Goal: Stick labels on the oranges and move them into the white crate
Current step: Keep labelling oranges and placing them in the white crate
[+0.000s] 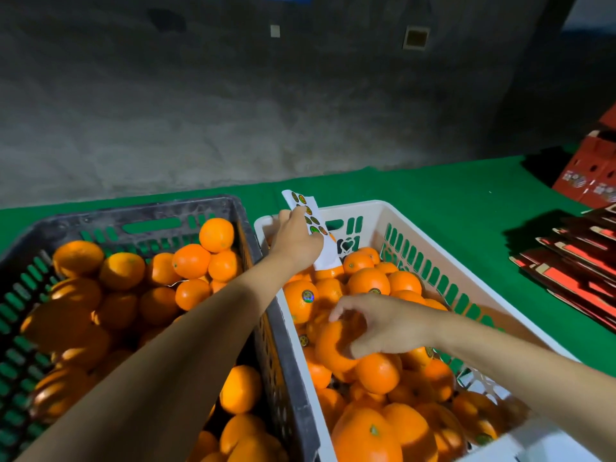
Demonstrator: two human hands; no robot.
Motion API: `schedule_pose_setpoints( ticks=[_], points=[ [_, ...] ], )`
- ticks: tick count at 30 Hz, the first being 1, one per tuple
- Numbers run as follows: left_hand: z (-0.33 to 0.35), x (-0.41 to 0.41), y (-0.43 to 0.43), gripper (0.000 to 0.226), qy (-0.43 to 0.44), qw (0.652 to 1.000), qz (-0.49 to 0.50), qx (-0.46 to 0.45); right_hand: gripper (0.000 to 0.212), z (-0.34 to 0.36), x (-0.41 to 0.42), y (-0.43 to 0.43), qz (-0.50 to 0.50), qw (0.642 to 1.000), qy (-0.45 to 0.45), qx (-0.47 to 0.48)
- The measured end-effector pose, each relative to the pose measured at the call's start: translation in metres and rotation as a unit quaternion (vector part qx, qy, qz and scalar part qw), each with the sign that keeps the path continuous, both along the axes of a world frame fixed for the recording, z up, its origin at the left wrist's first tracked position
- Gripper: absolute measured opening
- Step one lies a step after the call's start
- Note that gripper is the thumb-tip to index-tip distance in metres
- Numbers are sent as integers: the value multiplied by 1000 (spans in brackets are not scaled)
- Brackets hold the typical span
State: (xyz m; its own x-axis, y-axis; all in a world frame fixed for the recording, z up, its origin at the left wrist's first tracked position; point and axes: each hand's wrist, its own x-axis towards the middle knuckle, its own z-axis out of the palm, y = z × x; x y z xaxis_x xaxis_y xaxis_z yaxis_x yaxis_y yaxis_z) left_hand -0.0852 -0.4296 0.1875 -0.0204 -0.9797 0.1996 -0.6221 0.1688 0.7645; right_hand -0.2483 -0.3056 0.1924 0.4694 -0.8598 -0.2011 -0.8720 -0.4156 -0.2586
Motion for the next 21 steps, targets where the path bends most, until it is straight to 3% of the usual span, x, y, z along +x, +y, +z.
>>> schedule_pose_setpoints(
  ticks=[2, 4, 6, 8, 10, 13, 17, 19, 21],
  points=[
    [0, 0, 0, 60, 2, 1000, -6, 4, 26, -2, -6, 0, 15, 999, -27, 7],
    [0, 0, 0, 60, -13, 1000, -12, 10, 36, -11, -14, -9, 36, 989, -8, -145],
    [-1, 0, 0, 61, -48, 999, -10, 13, 59, -16, -25, -29, -18, 965, 55, -255],
    [-4, 0, -2, 61, -72, 997, -8, 23, 82, -26, -36, -51, -97, 964, 111, -221],
    [-8, 1, -5, 61, -76, 997, -3, 30, 92, -37, -49, -71, -147, 973, 138, -109],
    [-9, 3, -9, 61, -70, 997, 25, 22, 84, -44, -57, -77, -146, 987, 64, -27],
    [-6, 1, -9, 60, -46, 998, 38, 16, 69, -45, -52, -56, -88, 991, 4, -102],
    [-6, 1, -10, 62, -37, 998, 42, 11, 64, -44, -47, -38, -65, 987, -128, -76],
    [-8, 2, -12, 62, -29, 999, 42, 8, 59, -44, -34, -23, -51, 957, -287, 7]
  ],
)
